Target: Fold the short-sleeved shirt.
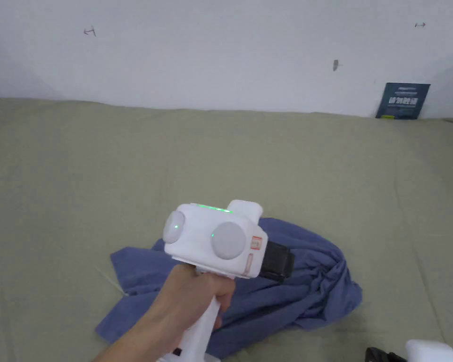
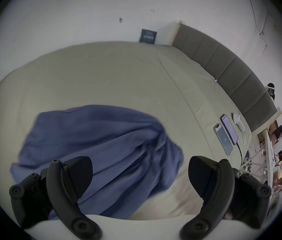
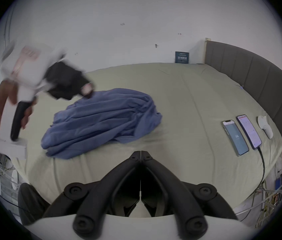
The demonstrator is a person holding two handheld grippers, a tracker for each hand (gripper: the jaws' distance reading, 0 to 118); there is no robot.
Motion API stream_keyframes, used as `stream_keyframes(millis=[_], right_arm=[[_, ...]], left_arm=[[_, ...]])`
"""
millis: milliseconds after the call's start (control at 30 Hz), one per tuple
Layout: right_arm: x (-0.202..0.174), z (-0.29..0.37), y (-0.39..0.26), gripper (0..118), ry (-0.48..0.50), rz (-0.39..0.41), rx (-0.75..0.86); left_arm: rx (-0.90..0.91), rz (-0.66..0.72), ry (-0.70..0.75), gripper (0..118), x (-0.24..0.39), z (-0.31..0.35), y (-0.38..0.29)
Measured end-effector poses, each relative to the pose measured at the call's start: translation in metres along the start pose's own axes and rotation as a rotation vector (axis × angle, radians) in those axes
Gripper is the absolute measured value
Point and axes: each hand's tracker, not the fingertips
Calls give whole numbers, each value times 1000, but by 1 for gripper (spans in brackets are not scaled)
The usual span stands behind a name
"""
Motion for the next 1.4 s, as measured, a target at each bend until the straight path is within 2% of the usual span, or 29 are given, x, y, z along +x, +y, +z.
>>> stream_keyframes(millis=[100, 200, 233, 267, 300, 333, 400, 567, 600, 633, 667, 700, 767, 900, 1033, 1100, 1133, 1167, 1267, 1400], right_arm=[[-19, 2, -4, 0, 28, 21, 5], [-41, -3, -7, 0, 64, 32, -10], [-48, -4, -7, 0, 75, 35, -10], [-56, -5, -8, 0, 86, 39, -12], [-63, -7, -7, 0, 99, 45, -14], [-70, -8, -7, 0, 111, 51, -16], [-83, -11, -8, 0, 131, 72, -23], [-101, -19, -8, 0, 149, 110, -49], [-102, -21, -9, 0, 150, 112, -54], [-102, -23, -9, 0, 150, 118, -64], [-102, -24, -10, 0, 153, 124, -70], [-102, -26, -11, 0, 153, 130, -74], [-101, -32, -13, 0, 156, 140, -83], [-98, -42, -15, 0, 140, 130, -111], [-93, -49, -14, 0, 137, 123, -124], [-86, -58, -17, 0, 138, 125, -121], [-85, -60, -16, 0, 138, 123, -120], [-85, -63, -15, 0, 139, 119, -118], [-86, -62, -6, 0, 144, 111, -112], [-94, -66, 18, 0, 157, 134, -83]], left_arm=[[37, 108, 85, 112, -71, 52, -54], [10, 222, 202, 101, -130, 90, -112], [8, 260, 217, 87, -147, 93, -132], [7, 308, 216, 30, -164, 96, -149], [-71, 382, 212, 0, -173, 98, -168], [-9, 406, 243, 0, -183, 102, -174], [-79, 356, 256, 0, -171, 98, -184], [-64, 341, 218, 0, -176, 79, -169], [-50, 325, 220, 13, -175, 73, -162], [-48, 310, 219, 54, -178, 60, -156], [-80, 283, 234, 107, -178, 51, -149], [-125, 276, 256, 117, -178, 40, -143], [-66, 247, 266, 117, -183, 25, -136], [-132, 204, 299, 117, -180, -13, -123], [-111, 189, 266, 110, -173, -15, -126], [-59, 164, 253, 66, -170, -3, -129], [-62, 130, 277, 29, -171, 0, -128], [-42, 141, 251, 1, -179, -2, -132], [-44, 255, 177, 1, -190, 7, -134], [-40, 272, 166, 1, -187, 19, -141]])
